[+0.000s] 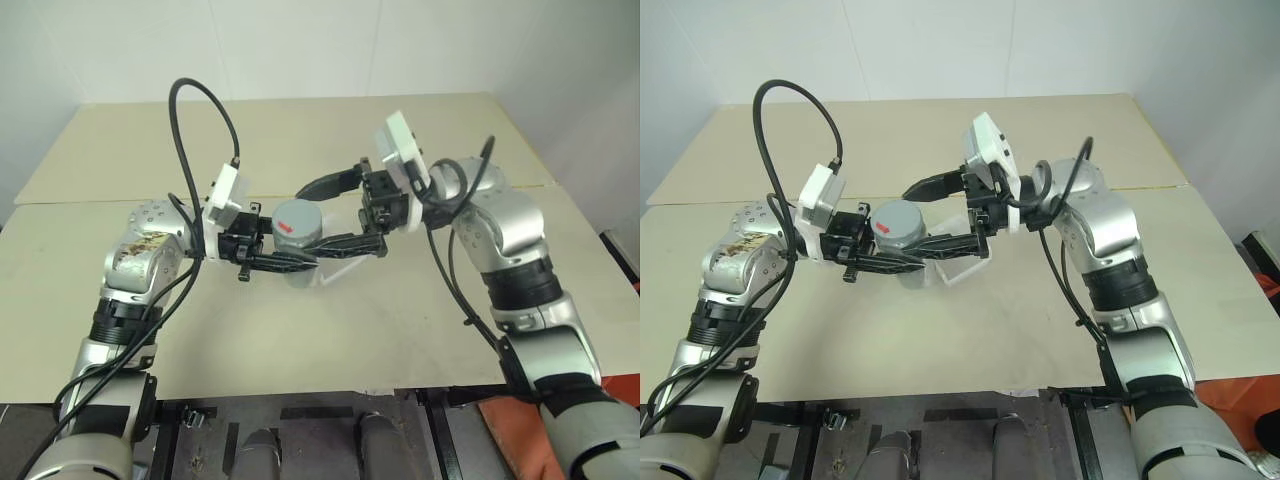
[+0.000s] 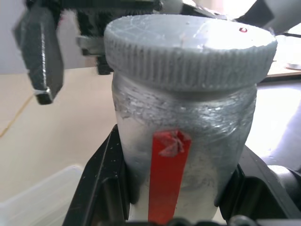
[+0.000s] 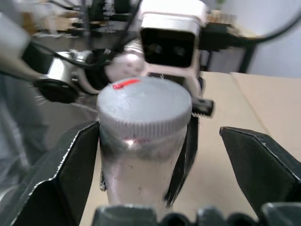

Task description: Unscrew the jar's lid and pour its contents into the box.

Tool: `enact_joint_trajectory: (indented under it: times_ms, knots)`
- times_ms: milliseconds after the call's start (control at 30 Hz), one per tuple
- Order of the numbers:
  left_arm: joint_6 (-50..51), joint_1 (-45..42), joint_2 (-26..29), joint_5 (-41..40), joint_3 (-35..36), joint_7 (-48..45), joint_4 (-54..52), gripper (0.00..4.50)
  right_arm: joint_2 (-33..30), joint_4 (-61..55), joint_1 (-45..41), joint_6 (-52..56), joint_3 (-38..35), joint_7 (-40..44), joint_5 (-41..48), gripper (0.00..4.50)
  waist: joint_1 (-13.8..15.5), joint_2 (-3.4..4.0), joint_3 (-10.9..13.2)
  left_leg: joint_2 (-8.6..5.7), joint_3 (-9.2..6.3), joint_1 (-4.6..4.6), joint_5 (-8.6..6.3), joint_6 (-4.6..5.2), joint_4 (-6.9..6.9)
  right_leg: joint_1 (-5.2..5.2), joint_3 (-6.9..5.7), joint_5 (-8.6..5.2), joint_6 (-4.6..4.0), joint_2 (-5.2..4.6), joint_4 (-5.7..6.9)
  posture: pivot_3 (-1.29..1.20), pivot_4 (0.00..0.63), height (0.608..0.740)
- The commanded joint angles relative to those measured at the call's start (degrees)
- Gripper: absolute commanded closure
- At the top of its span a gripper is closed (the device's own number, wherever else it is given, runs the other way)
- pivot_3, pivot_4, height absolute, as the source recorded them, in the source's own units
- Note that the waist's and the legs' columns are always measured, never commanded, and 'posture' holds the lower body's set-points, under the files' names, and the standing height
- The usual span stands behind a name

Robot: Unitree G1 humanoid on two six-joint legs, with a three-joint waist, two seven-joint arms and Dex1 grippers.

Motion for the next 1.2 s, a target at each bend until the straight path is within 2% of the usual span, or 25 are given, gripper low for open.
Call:
enact_joint_trajectory:
  times_ms: [33, 167, 300, 500, 633, 967, 1200]
  knots:
    - [-1.97, 0.03, 0.45, 0.63, 1.47, 1.56, 1.28, 2.58, -3.29, -7.79, 2.58, 3.42, -6.34, -5.77, 1.41, 0.04, 0.08, 0.00, 0.00, -0.01, 0.00, -0.02, 0.00, 0.00, 0.00, 0.00, 0.00, 0.00, 0.00, 0.00, 0.01, 0.00, 0.150, 0.740]
    - [-3.28, -1.17, -0.81, 1.94, 1.67, 4.85, 5.13, 2.58, -5.69, -17.02, 7.09, 8.58, -10.28, -13.18, 2.94, 0.04, 0.06, 0.00, 0.00, -0.01, 0.00, 0.00, -0.01, 0.02, 0.00, -0.02, 0.00, 0.00, 0.00, 0.00, -0.05, 0.00, 0.150, 0.740]
    - [-3.95, -3.10, -3.15, 2.99, 1.15, 7.52, 7.83, 2.58, -4.88, -26.57, 8.19, 16.46, -11.78, -23.39, 4.02, 0.04, -0.16, 0.00, 0.00, -0.01, 0.01, 0.01, -0.02, 0.03, 0.00, -0.02, 0.01, 0.00, 0.00, 0.00, -0.03, 0.00, 0.150, 0.740]
    - [-5.82, -4.80, -5.63, 4.68, -0.29, 7.74, 10.20, 2.58, -0.20, -33.10, 6.09, 24.00, -7.07, -35.51, 2.26, 0.04, -0.13, 0.00, 0.00, -0.01, 0.00, 0.02, -0.02, 0.03, 0.00, -0.01, 0.01, 0.00, -0.01, 0.00, -0.02, 0.00, 0.150, 0.740]
    - [-6.20, -5.50, -6.00, 4.70, -0.46, 6.73, 10.81, 2.58, 3.02, -31.91, 3.59, 26.39, -2.65, -41.46, -1.38, 0.04, -0.23, 0.00, 0.00, -0.01, 0.00, 0.00, -0.01, 0.03, 0.00, -0.03, 0.01, 0.00, -0.01, 0.01, -0.01, 0.00, 0.150, 0.740]
    - [-5.79, -5.30, -5.23, 4.24, -0.42, 5.49, 9.70, 2.58, 6.14, -26.05, 1.57, 24.27, 0.15, -42.77, -5.82, 0.04, -0.18, 0.00, 0.00, -0.01, -0.02, -0.02, -0.01, 0.03, 0.00, -0.03, 0.00, 0.00, -0.01, 0.00, 0.08, 0.00, 0.150, 0.740]
    - [-5.46, -4.07, -3.21, 3.59, 0.45, 4.86, 8.25, 2.58, 4.63, -24.22, 2.87, 23.26, -3.50, -41.50, -4.72, 0.04, -0.23, 0.00, 0.00, -0.01, -0.03, -0.01, -0.02, 0.03, -0.01, -0.04, 0.00, 0.00, -0.01, 0.01, 0.07, 0.00, 0.150, 0.740]
